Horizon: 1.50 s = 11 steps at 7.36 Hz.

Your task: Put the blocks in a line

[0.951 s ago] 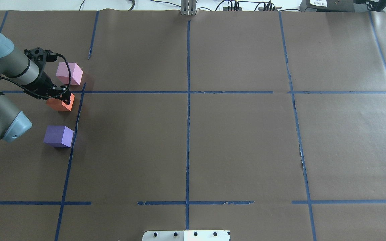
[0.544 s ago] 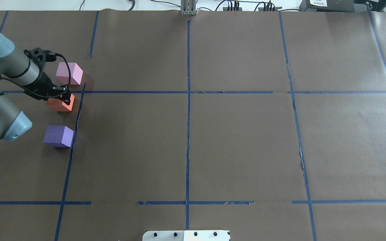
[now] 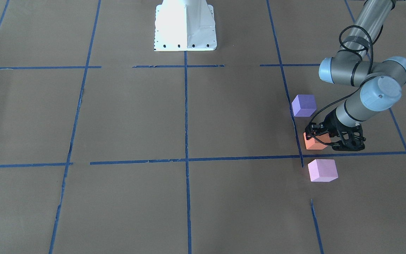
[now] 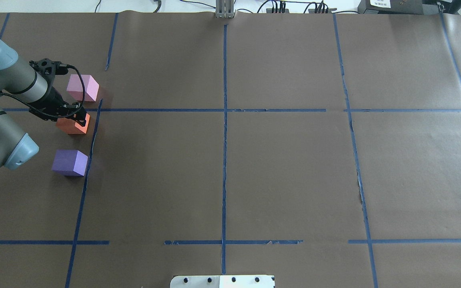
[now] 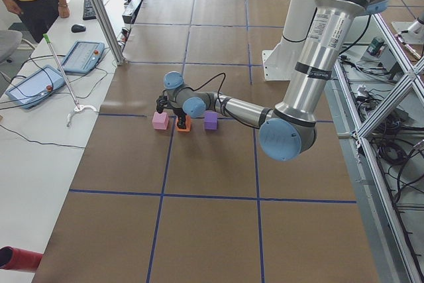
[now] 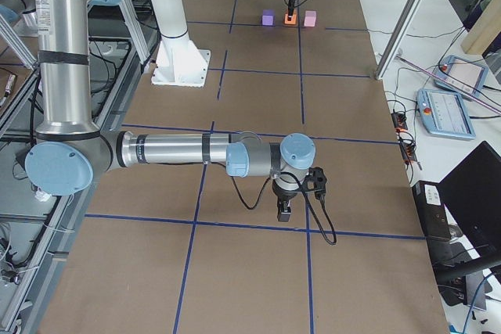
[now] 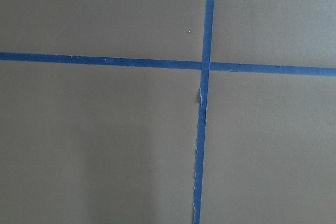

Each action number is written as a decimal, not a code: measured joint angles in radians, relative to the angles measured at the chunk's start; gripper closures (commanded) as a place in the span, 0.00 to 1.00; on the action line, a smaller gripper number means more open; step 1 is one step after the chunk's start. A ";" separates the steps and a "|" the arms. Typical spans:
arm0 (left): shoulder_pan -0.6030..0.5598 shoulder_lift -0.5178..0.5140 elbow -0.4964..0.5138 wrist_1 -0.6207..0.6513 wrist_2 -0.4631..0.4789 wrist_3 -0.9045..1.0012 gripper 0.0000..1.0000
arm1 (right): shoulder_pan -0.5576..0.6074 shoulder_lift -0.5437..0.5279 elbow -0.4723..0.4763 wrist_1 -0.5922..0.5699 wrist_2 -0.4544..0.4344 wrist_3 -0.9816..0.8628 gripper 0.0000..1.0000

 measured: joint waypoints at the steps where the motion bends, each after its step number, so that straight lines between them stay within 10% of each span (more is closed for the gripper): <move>1: 0.000 -0.001 0.002 -0.001 -0.001 0.001 0.00 | 0.000 0.000 0.000 0.000 0.000 0.000 0.00; 11: -0.144 0.069 -0.252 0.129 0.006 0.104 0.00 | 0.000 0.000 0.000 0.001 0.000 0.000 0.00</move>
